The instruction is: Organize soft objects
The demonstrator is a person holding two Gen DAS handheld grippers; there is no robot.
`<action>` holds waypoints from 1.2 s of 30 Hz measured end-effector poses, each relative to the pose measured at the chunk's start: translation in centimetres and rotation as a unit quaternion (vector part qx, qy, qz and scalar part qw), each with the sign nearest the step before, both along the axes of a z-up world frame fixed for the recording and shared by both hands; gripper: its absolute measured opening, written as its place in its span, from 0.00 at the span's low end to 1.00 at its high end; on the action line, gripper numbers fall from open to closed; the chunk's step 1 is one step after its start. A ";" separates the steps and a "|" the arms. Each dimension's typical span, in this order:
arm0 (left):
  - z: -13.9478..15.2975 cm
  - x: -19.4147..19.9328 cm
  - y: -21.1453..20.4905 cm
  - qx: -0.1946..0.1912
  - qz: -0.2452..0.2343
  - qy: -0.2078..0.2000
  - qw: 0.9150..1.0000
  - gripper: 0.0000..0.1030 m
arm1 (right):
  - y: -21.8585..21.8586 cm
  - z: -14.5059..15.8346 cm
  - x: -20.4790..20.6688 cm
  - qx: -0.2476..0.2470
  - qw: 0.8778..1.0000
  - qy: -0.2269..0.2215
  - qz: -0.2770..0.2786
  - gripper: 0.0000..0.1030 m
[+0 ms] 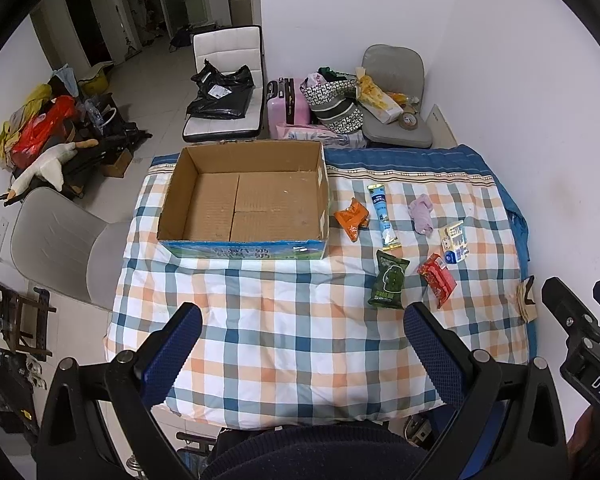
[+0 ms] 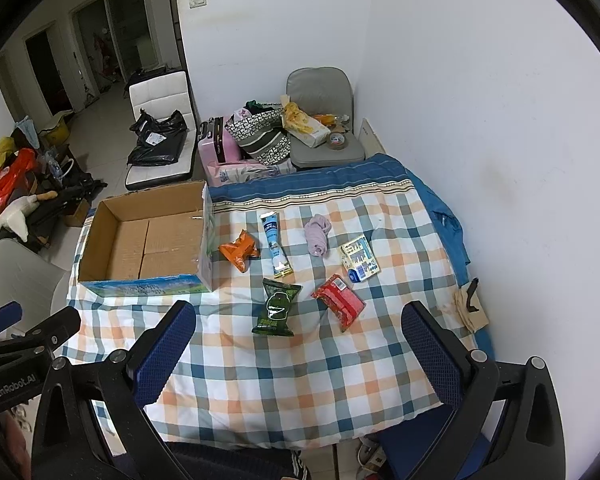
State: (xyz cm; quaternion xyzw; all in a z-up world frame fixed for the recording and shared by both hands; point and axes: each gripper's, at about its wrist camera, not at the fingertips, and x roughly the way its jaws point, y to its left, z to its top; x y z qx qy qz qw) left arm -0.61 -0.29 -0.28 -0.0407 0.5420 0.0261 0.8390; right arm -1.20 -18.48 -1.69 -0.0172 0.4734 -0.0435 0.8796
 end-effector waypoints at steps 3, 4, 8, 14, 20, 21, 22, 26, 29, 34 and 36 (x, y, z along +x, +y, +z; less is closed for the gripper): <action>0.0 0.0 0.0 0.000 0.001 0.000 1.000 1.00 | -0.1 0.2 -0.1 0.001 1.000 -0.001 0.001 1.00; 0.0 0.0 0.0 0.001 0.001 -0.001 1.000 1.00 | -0.2 0.2 0.0 0.000 1.000 -0.001 0.001 1.00; 0.3 0.0 -0.1 0.002 0.001 -0.001 1.000 1.00 | -0.2 0.1 0.2 0.003 1.000 -0.003 -0.001 1.00; 0.4 0.0 -0.1 0.002 0.001 -0.001 1.000 1.00 | 0.0 0.5 -0.4 0.002 1.000 -0.003 0.001 1.00; 0.4 -0.1 -0.2 0.003 0.001 -0.003 1.000 1.00 | 0.0 0.4 -0.4 0.002 1.000 -0.005 0.000 1.00; 0.4 -0.1 -0.2 0.003 0.001 -0.003 1.000 1.00 | 0.0 0.4 -0.4 0.002 1.000 -0.005 0.000 1.00; 0.4 -0.1 -0.2 0.003 0.001 -0.004 1.000 1.00 | 0.0 0.4 -0.3 0.002 1.000 -0.005 0.000 1.00; 0.6 0.1 -0.2 0.003 0.002 -0.004 1.000 1.00 | 0.0 0.4 -0.4 0.002 1.000 -0.006 0.000 1.00; 0.6 0.1 -0.2 0.002 0.002 -0.005 1.000 1.00 | 0.0 0.4 -0.4 0.002 1.000 -0.006 0.000 1.00; 0.6 0.0 -0.2 0.003 0.001 -0.006 1.000 1.00 | 0.0 0.4 -0.4 0.002 1.000 -0.006 -0.001 1.00; 0.6 0.0 -0.2 0.002 0.001 -0.006 1.000 1.00 | 0.0 0.4 -0.4 0.001 1.000 -0.006 0.000 1.00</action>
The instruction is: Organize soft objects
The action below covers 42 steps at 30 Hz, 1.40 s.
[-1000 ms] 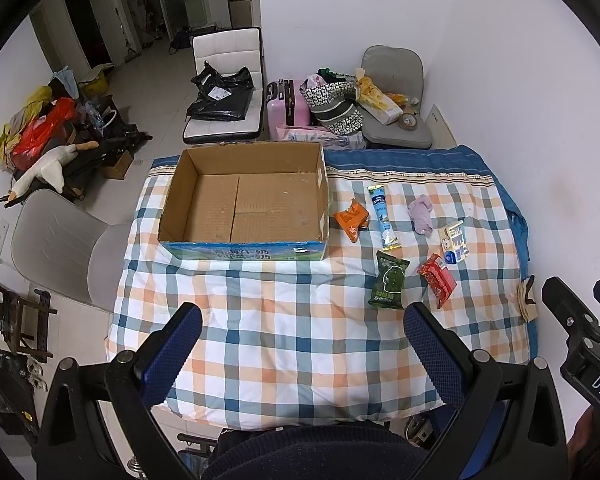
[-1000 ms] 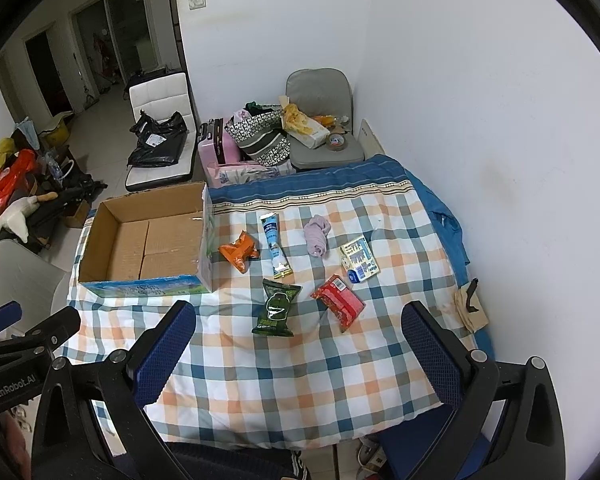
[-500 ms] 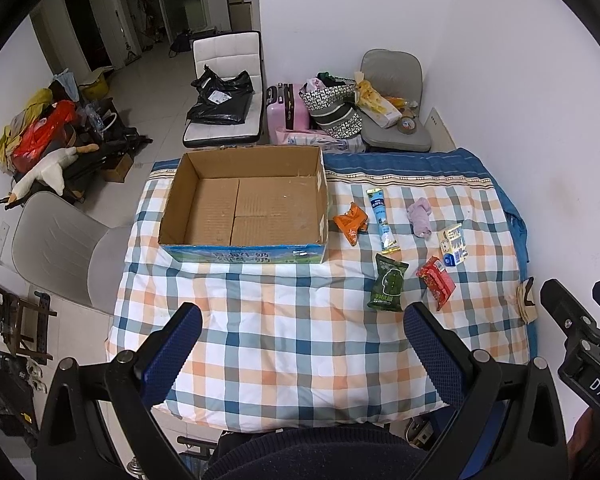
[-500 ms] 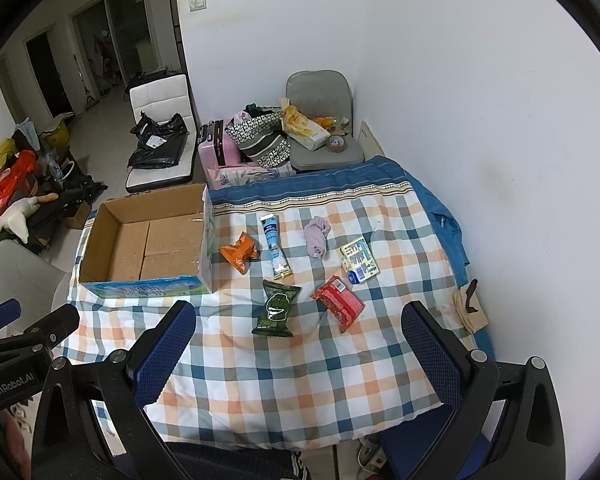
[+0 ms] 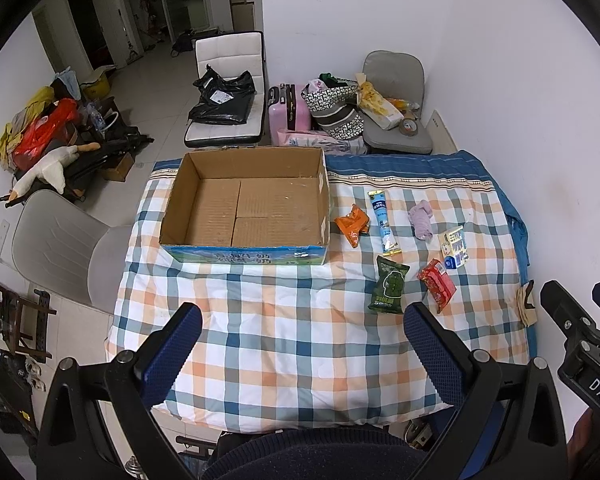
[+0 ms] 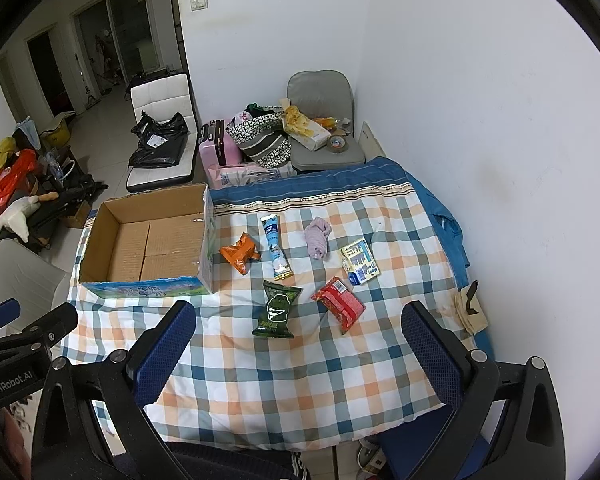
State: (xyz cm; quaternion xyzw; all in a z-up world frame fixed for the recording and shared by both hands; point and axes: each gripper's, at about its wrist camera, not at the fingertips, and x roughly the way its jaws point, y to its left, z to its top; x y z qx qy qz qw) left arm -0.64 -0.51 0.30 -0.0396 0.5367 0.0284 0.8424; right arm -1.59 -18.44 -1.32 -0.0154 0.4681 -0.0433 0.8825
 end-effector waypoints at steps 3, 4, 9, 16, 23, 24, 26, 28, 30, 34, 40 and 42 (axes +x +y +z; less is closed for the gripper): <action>0.0 0.0 -0.1 0.000 0.000 0.000 1.000 1.00 | 0.0 0.0 0.0 0.000 1.000 0.000 0.000 1.00; 0.0 0.0 0.0 0.001 0.000 0.000 1.000 1.00 | -0.1 0.0 -0.1 -0.001 1.000 -0.001 0.000 1.00; 0.0 -0.1 -0.1 0.001 0.000 -0.001 1.000 1.00 | -0.1 0.0 -0.1 0.000 1.000 0.000 0.001 1.00; 0.0 -0.1 0.0 0.000 0.000 -0.001 1.000 1.00 | -0.1 0.0 -0.1 0.000 1.000 -0.001 0.001 1.00; -0.1 -0.1 0.0 0.000 0.000 -0.001 1.000 1.00 | 0.0 0.1 0.0 -0.001 1.000 0.000 0.001 1.00; -0.1 -0.2 -0.1 0.000 -0.001 -0.001 1.000 1.00 | 0.0 0.1 -0.1 -0.001 1.000 0.000 0.001 1.00; -0.1 -0.2 0.0 0.000 0.000 -0.001 1.000 1.00 | 0.0 0.1 -0.1 -0.001 1.000 0.000 0.001 1.00; -0.1 -0.2 0.0 0.000 0.000 -0.001 1.000 1.00 | 0.0 0.1 -0.1 -0.001 1.000 0.000 0.001 1.00; -0.1 -0.2 0.0 0.000 0.000 -0.001 1.000 1.00 | 0.1 0.0 0.0 0.000 1.000 0.000 0.001 1.00; 0.0 0.9 -0.1 -0.008 0.000 0.011 1.000 1.00 | 0.0 -0.1 -0.1 0.001 1.000 0.007 -0.001 1.00; -3.0 4.0 -1.8 -0.034 -0.022 0.016 0.999 1.00 | -2.4 -1.5 1.3 0.016 0.999 0.027 -0.036 1.00; -4.9 5.8 -3.0 -0.032 -0.033 0.026 0.999 1.00 | -3.9 -3.0 2.6 0.021 0.998 0.038 -0.053 1.00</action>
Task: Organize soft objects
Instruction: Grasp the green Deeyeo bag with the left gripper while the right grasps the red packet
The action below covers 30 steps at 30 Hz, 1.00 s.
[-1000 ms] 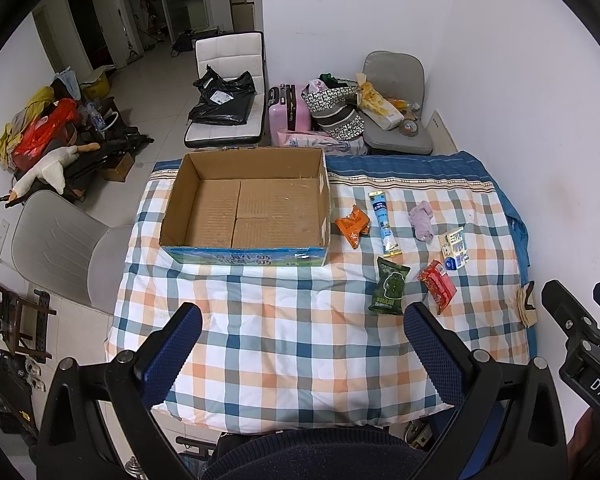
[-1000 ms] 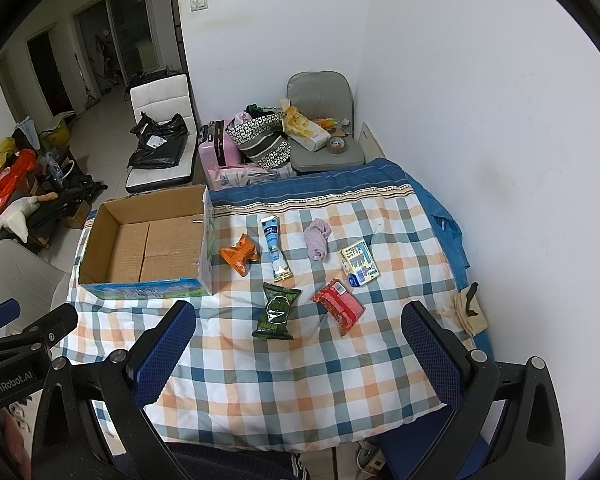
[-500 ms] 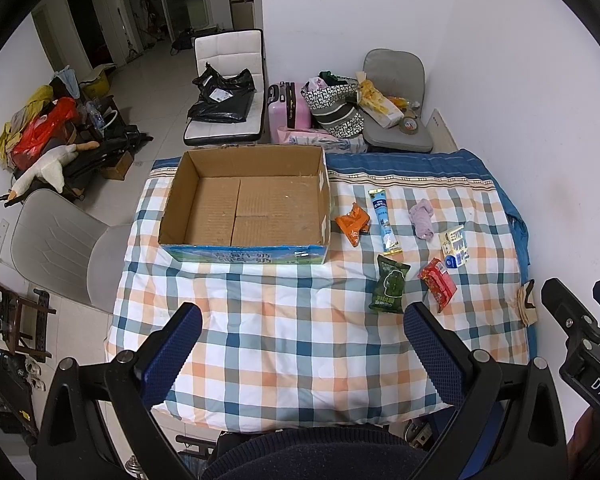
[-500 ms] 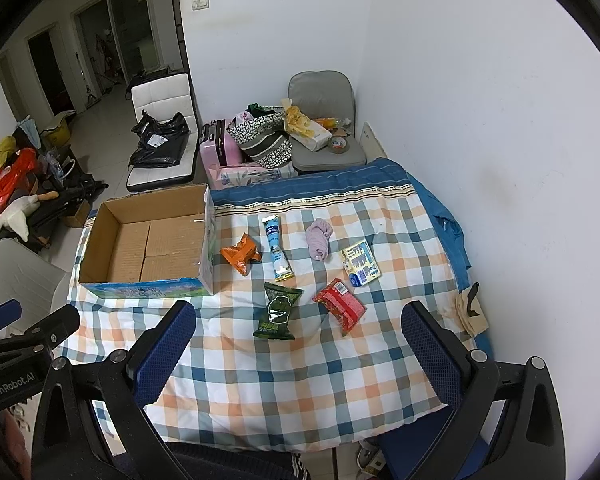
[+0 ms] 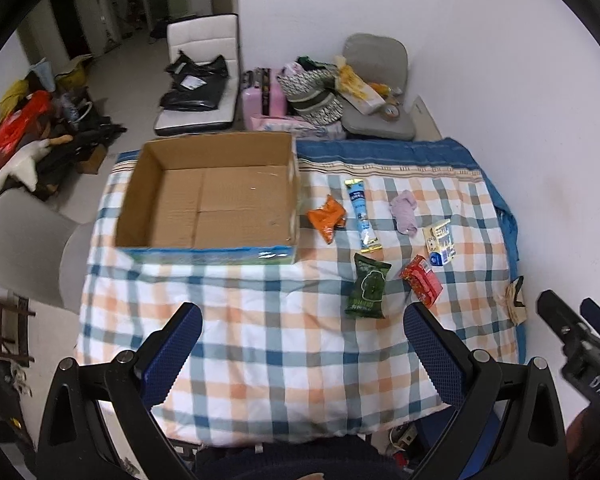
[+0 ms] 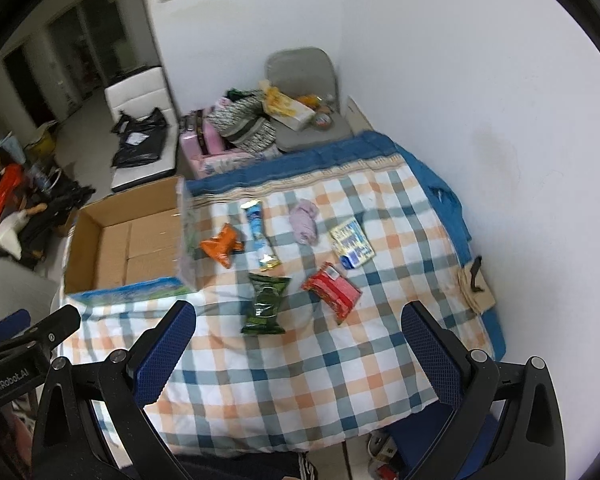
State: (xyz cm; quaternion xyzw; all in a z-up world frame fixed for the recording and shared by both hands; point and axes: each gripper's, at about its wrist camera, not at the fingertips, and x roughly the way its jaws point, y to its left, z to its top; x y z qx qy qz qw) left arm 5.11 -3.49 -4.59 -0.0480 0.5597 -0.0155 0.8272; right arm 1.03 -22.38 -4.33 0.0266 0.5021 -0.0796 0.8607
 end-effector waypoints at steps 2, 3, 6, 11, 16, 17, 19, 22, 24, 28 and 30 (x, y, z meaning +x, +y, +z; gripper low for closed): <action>-2.2 1.9 -1.0 -0.004 -0.012 0.015 1.000 1.00 | -1.6 -2.1 1.5 0.005 1.000 0.013 -0.014 1.00; -3.2 2.7 -1.5 -0.007 -0.017 0.020 1.000 1.00 | -2.6 -3.2 2.4 0.009 1.000 0.020 -0.021 1.00; -7.6 5.6 -3.6 -0.019 -0.033 0.052 0.998 1.00 | -5.1 -6.7 4.8 0.012 0.998 0.048 -0.034 1.00; -14.2 8.9 -7.5 -0.029 -0.067 0.102 0.992 1.00 | -8.3 -14.9 9.2 0.042 0.993 0.107 -0.024 1.00; -21.2 11.0 -10.9 -0.016 -0.094 0.157 0.983 0.93 | -11.2 -23.9 13.1 0.045 0.985 0.168 0.006 1.00; -22.7 11.3 -11.5 -0.013 -0.098 0.171 0.980 0.91 | -11.9 -25.9 14.0 0.047 0.981 0.185 0.010 1.00; -25.5 11.9 -12.5 -0.016 -0.103 0.201 0.974 0.85 | -12.7 -28.2 15.0 0.056 0.977 0.204 0.017 1.00; -28.7 12.4 -13.2 -0.022 -0.105 0.238 0.965 0.83 | -13.8 -31.8 16.6 0.061 0.971 0.231 0.029 0.96; -30.2 12.6 -13.7 -0.023 -0.107 0.253 0.961 0.82 | -14.1 -33.5 17.2 0.063 0.966 0.249 0.040 0.81; -32.7 12.7 -14.2 -0.019 -0.111 0.274 0.955 0.72 | -14.7 -36.5 18.1 0.085 0.954 0.284 0.053 0.78; -33.5 12.6 -14.1 -0.022 -0.107 0.285 0.952 0.62 | -14.7 -37.5 18.3 0.089 0.950 0.291 0.063 0.78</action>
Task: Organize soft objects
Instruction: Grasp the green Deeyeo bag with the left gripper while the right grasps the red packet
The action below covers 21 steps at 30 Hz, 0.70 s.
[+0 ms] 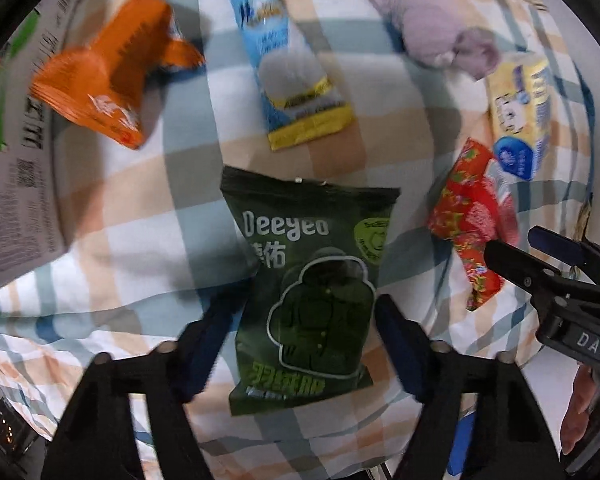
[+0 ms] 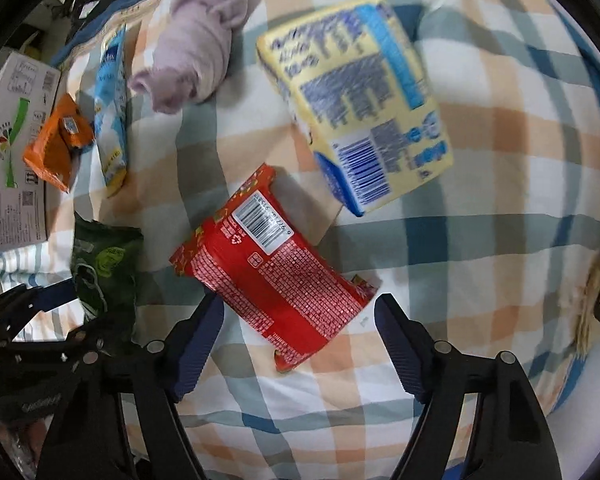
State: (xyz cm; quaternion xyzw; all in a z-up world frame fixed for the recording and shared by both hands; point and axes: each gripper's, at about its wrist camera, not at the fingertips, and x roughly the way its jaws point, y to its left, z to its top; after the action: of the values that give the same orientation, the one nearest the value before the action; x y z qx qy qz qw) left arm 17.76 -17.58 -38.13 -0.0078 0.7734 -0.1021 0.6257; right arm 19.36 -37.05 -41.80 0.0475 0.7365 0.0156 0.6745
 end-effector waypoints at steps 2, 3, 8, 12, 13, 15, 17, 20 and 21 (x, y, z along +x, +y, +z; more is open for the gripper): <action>-0.9 -0.1 0.2 0.006 0.002 0.002 1.000 0.54 | 0.2 -0.6 0.2 0.000 1.000 0.000 0.014 0.78; -1.0 -0.1 0.3 0.008 0.002 0.001 1.000 0.52 | 0.4 -0.9 0.4 -0.001 1.000 0.000 0.020 0.78; -2.2 -0.3 0.9 0.012 0.005 -0.006 1.000 0.50 | 1.6 -3.0 1.0 -0.020 0.998 0.003 0.056 0.74; -2.6 -0.1 0.9 0.020 0.005 -0.012 1.000 0.47 | 3.0 -3.8 1.6 -0.025 0.998 0.002 0.064 0.69; -2.4 -0.3 0.4 0.022 0.004 -0.013 1.000 0.46 | 3.3 -4.0 1.7 -0.025 0.998 0.002 0.065 0.68; -2.1 -0.3 0.2 0.024 0.002 -0.015 1.000 0.45 | 3.6 -3.9 1.8 -0.029 0.997 0.004 0.070 0.66; -1.7 -0.3 0.0 0.026 0.000 -0.017 1.000 0.43 | 4.1 -4.2 2.0 -0.034 0.997 0.004 0.075 0.65; -1.6 -0.4 -0.7 0.029 -0.004 -0.021 0.999 0.41 | 4.9 -4.3 1.8 -0.040 0.996 0.006 0.083 0.64; -1.6 -0.4 -0.8 0.029 -0.005 -0.022 0.999 0.40 | 5.4 -4.3 1.3 -0.041 0.996 0.006 0.084 0.63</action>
State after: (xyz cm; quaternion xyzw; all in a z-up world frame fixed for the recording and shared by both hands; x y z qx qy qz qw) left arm 17.33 -18.42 -39.70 0.0164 0.7623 -0.0828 0.6417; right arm 20.71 -31.69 -46.11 -0.0422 0.7422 0.0416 0.6675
